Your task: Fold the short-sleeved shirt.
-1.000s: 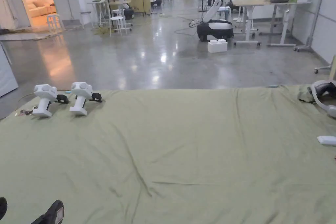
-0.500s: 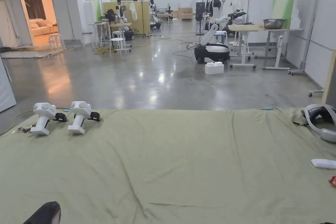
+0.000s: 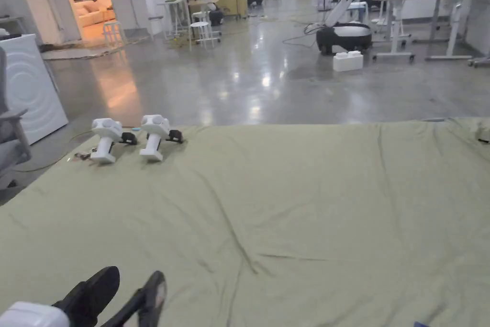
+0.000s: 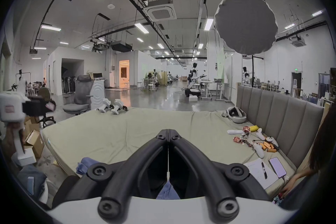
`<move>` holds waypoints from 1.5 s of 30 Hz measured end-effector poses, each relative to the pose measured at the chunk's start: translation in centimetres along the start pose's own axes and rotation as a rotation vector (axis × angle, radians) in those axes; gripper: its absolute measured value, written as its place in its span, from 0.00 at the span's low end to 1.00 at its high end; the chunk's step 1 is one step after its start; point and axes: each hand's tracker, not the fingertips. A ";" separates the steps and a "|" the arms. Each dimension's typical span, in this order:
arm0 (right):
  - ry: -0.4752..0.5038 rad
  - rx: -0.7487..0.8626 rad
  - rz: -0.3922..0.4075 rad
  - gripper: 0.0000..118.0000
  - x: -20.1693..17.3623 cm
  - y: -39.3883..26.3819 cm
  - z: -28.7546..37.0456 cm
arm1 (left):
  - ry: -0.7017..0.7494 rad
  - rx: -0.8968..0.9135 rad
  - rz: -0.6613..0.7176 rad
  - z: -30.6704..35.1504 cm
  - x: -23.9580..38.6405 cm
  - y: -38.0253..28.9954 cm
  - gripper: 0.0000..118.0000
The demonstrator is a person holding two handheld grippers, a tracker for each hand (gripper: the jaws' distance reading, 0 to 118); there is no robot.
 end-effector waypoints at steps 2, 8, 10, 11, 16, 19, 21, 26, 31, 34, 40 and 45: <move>0.015 -0.037 -0.014 0.02 0.5 -0.8 0.0 | -0.063 -0.153 0.107 -3.6 -3.5 -2.7 0.86; -0.018 -0.175 -0.044 0.02 1.8 -3.5 -0.5 | -0.054 -0.517 0.630 -13.3 -13.2 -15.8 0.84; -0.017 -0.208 -0.071 0.02 2.4 -4.1 -0.6 | -0.046 -0.527 0.767 -14.7 -14.7 -19.2 0.82; -0.022 -0.220 -0.087 0.02 2.6 -4.2 -0.6 | -0.077 -0.537 0.828 -15.4 -15.3 -20.7 0.80; -0.048 -0.262 -0.147 0.02 3.8 -4.9 -0.9 | -0.135 -0.452 1.078 -16.5 -15.1 -25.8 0.41; -0.046 -0.280 -0.182 0.02 4.2 -5.2 -1.2 | -0.091 -0.477 1.226 -17.0 -14.8 -28.0 0.09; -0.045 -0.290 -0.194 0.02 4.3 -5.3 -1.4 | -0.135 -0.418 1.243 -16.9 -14.6 -28.6 0.08; -0.045 -0.314 -0.179 0.02 4.4 -5.5 -1.3 | -0.117 -0.279 1.291 -14.4 -16.6 -26.2 0.08; -0.033 -0.335 -0.186 0.02 4.5 -6.3 -1.5 | -0.102 -0.273 1.024 -12.5 -20.8 -19.1 0.07; -0.015 -0.348 -0.217 0.02 4.6 -6.8 -1.7 | -0.075 -0.269 0.905 -11.8 -21.5 -15.5 0.07; -0.015 -0.352 -0.205 0.03 4.4 -7.1 -1.2 | -0.038 -0.316 0.829 -13.2 -19.0 -15.1 0.07; -0.018 -0.365 -0.256 0.03 5.7 -7.7 -1.1 | -0.218 -0.298 0.722 -13.8 -11.7 -12.5 0.07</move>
